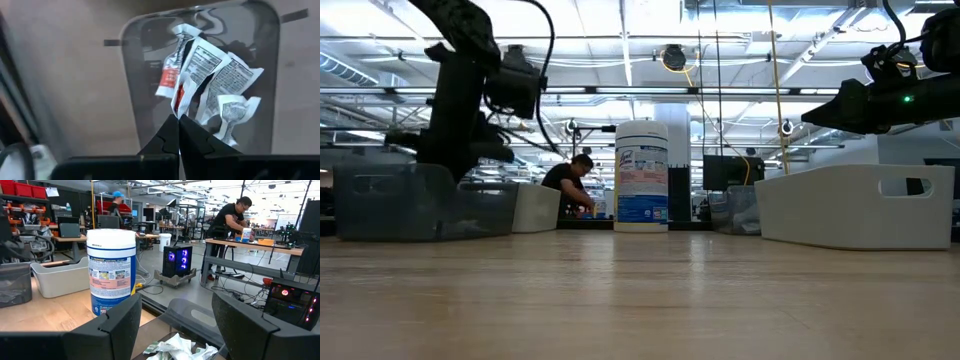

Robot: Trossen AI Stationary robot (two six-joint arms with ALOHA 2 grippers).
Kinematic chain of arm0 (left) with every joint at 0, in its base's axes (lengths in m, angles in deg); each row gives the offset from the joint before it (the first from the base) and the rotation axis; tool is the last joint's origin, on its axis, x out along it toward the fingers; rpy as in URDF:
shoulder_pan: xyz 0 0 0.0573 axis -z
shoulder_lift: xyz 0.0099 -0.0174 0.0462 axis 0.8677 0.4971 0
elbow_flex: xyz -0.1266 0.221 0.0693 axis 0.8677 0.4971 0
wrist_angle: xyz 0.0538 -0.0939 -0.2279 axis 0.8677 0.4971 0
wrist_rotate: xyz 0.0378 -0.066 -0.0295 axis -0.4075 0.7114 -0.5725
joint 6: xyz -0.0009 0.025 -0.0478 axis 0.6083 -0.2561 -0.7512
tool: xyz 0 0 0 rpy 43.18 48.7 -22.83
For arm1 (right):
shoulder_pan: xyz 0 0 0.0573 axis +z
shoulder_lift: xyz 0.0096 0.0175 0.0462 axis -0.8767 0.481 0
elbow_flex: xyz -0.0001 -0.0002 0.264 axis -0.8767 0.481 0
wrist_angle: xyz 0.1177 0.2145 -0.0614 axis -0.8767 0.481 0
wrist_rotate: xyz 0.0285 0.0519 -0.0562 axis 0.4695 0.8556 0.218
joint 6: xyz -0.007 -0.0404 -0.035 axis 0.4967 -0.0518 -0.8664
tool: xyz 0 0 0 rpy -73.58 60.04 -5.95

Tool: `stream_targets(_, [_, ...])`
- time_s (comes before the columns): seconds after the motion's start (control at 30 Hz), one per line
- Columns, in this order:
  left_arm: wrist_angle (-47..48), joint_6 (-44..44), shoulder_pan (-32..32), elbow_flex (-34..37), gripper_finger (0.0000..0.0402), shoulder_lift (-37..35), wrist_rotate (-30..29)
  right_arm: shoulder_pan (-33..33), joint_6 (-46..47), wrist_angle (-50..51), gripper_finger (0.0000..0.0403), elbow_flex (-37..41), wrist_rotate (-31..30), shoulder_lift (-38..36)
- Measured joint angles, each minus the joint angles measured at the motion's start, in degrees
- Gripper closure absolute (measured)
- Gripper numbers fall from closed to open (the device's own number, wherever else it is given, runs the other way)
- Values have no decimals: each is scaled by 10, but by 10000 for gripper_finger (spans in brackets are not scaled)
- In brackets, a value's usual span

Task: Pick & Place First Aid Supplies
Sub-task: Put the orange ointment pack into the left black bin

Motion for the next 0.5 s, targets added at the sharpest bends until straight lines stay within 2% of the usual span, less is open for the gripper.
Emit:
stream_targets(0.13, [-32, 1, 0, 9, 399, 18, 6, 0, 0, 0, 165, 0, 0, 0])
stream_targets(0.27, [-39, 6, -1, 9, 380, 17, 11, 0, 0, 0, 165, 0, 0, 0])
stream_targets(0.5, [-37, 7, 0, 9, 299, 18, 16, 0, 0, 0, 165, 0, 0, 0])
